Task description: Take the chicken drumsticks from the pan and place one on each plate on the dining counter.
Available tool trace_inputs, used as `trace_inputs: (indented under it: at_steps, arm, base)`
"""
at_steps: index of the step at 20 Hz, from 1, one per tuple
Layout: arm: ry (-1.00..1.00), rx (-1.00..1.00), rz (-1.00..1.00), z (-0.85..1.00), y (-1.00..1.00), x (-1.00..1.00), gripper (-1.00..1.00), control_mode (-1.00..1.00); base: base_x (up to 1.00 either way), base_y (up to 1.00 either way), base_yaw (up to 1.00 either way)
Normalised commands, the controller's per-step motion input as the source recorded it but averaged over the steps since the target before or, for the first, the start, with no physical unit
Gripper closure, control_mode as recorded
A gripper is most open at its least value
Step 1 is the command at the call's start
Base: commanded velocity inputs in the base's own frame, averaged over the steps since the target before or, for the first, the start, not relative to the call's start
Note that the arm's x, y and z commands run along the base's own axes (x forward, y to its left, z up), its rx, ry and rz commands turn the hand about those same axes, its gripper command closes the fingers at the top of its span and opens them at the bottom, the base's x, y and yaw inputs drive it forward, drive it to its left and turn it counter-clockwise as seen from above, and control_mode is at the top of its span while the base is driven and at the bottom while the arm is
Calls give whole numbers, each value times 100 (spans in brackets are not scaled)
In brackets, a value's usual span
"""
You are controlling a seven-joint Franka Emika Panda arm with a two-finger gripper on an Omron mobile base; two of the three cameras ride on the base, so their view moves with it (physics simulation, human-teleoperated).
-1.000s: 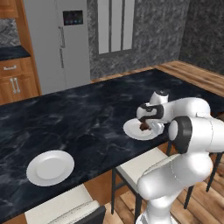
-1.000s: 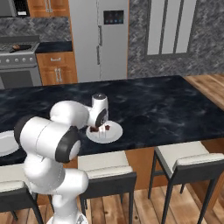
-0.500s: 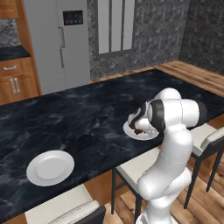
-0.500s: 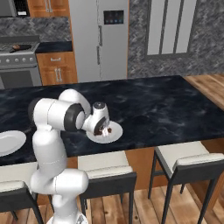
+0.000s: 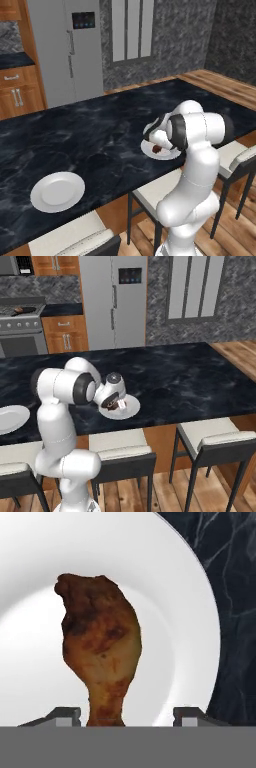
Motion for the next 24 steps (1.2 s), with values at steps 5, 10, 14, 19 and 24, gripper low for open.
trace_inputs:
  at_steps: [5, 10, 14, 19, 24]
  arm:
    - [-16, 1, 13, 76, -25, -40, -100, -100]
    - [0, -3, 26, 100, 1, -100, -100, -100]
    - [2, -4, 25, 100, 3, -100, -100, -100]
    - [14, -6, 21, 100, 0, -73, -100, -100]
    - [26, -24, 14, 71, 12, -95, -100, -100]
  base:
    - [0, 0, 0]
    - [0, 0, 0]
    - [0, 0, 0]
    - [0, 0, 0]
    - [0, 0, 0]
